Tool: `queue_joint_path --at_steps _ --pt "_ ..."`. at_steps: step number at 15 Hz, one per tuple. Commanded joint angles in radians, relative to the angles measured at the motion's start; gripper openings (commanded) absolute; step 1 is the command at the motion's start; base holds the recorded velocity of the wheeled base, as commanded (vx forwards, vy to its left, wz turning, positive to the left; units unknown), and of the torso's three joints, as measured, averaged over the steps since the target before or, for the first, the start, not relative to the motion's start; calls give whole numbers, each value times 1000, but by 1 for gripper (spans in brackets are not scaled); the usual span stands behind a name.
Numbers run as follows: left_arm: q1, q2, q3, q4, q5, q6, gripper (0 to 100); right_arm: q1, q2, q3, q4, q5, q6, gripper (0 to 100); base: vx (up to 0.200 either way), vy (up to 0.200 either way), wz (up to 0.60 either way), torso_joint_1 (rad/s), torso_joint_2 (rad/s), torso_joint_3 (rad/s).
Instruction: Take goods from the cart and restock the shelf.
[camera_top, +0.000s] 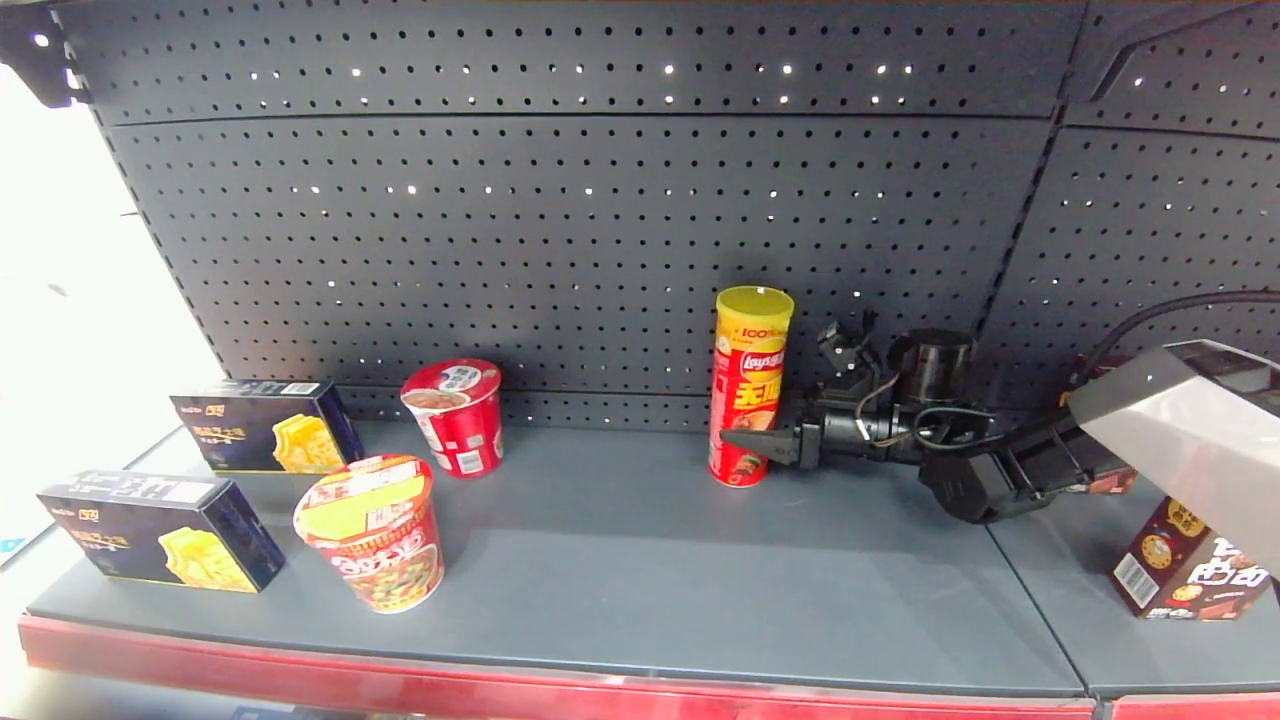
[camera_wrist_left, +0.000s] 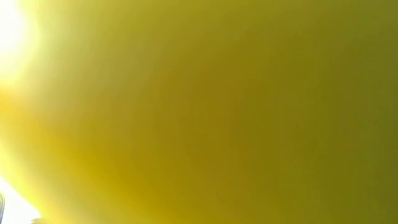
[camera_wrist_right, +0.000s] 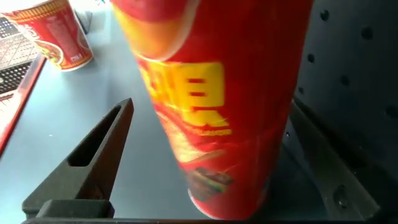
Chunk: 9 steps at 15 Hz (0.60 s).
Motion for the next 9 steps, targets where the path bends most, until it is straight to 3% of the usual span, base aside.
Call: queue_joint_path --at_steps 1,2,3,9 --pt "0 -1 -1 3 0 0 0 5 30 -37 5 1 2 100 0 0 0 0 0 0" --pt "0 -1 -1 3 0 0 0 7 44 -48 3 1 2 100 0 0 0 0 0 0" --pt "0 -1 -2 3 0 0 0 13 47 -53 1 1 2 0 0 0 0 0 0 0" --pt "1 -1 -28 6 0 0 0 36 4 -40 -2 -10 5 0 0 0 0 0 0 0"
